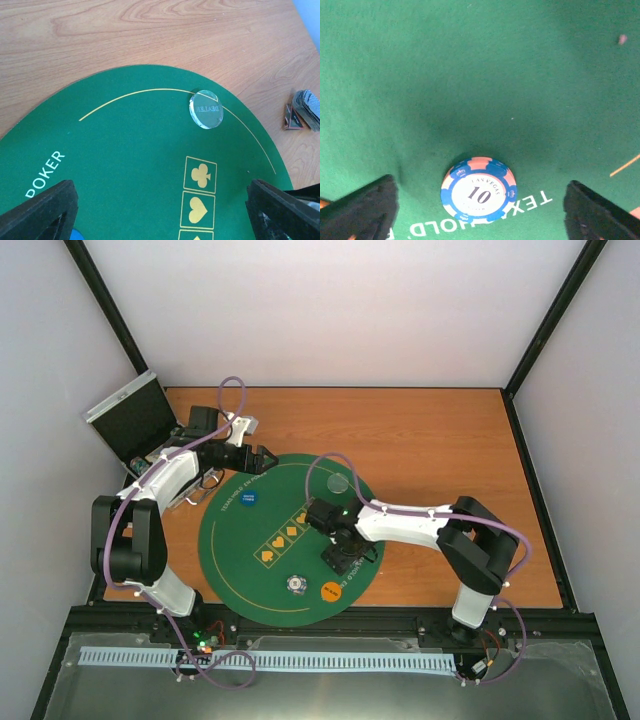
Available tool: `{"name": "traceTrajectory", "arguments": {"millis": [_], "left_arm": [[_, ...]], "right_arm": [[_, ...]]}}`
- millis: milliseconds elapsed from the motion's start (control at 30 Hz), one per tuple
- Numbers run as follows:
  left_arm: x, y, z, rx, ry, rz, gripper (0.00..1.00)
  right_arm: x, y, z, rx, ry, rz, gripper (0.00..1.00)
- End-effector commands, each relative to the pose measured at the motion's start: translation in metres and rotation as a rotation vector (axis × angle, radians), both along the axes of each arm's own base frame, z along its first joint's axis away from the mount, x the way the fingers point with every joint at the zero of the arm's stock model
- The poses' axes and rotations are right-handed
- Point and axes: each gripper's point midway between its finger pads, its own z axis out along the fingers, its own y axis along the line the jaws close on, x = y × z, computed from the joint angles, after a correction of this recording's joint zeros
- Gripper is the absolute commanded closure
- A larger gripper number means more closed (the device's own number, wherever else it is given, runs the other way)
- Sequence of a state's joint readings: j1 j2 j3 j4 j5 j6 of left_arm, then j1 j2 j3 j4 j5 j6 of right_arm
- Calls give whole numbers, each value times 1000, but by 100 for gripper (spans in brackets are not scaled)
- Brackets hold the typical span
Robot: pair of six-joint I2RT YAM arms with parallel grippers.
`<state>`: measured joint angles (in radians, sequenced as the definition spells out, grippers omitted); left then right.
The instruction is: Distribute texas hold em gaming equipment
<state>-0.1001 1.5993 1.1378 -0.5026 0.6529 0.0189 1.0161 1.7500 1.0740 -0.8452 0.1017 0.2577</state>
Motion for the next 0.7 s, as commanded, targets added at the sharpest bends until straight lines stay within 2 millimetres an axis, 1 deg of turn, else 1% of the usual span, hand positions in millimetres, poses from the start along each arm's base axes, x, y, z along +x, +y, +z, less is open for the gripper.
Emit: {"name": "traceTrajectory", "arguments": {"millis": [0, 67, 133, 200, 300, 367, 400, 433, 467, 500, 533, 567, 600, 667], "left_arm": [[4, 1, 21, 13, -71, -15, 7], [5, 3, 25, 29, -85, -15, 7], [8, 6, 34, 56, -114, -11, 7], [10, 10, 45, 90, -153, -6, 5], [10, 17, 62, 146, -214, -16, 1], [6, 23, 72, 203, -242, -21, 0], [5, 31, 74, 252, -253, -12, 0], [2, 35, 76, 283, -263, -15, 0], [1, 45, 76, 344, -271, 6, 0], [-1, 55, 76, 395, -277, 23, 0], [-3, 66, 77, 439, -275, 47, 0], [-4, 80, 77, 473, -265, 76, 0], [-6, 95, 78, 496, -248, 110, 0], [-9, 130, 80, 529, -203, 187, 0]], "right_arm": [[14, 10, 20, 31, -63, 6, 1], [21, 16, 36, 71, -112, 16, 0], [34, 23, 57, 132, -193, 15, 0], [46, 29, 82, 214, -265, 2, 0], [64, 33, 119, 357, -361, -24, 0], [75, 33, 150, 464, -448, -33, 0], [80, 29, 170, 530, -498, -41, 0], [83, 29, 180, 578, -533, -40, 0], [88, 24, 193, 620, -583, -58, 0], [93, 13, 211, 658, -652, -90, 0], [96, 6, 221, 684, -696, -115, 0], [100, -6, 224, 683, -742, -160, 0], [102, -13, 232, 705, -779, -190, 0], [102, -19, 239, 736, -809, -177, 0]]}}
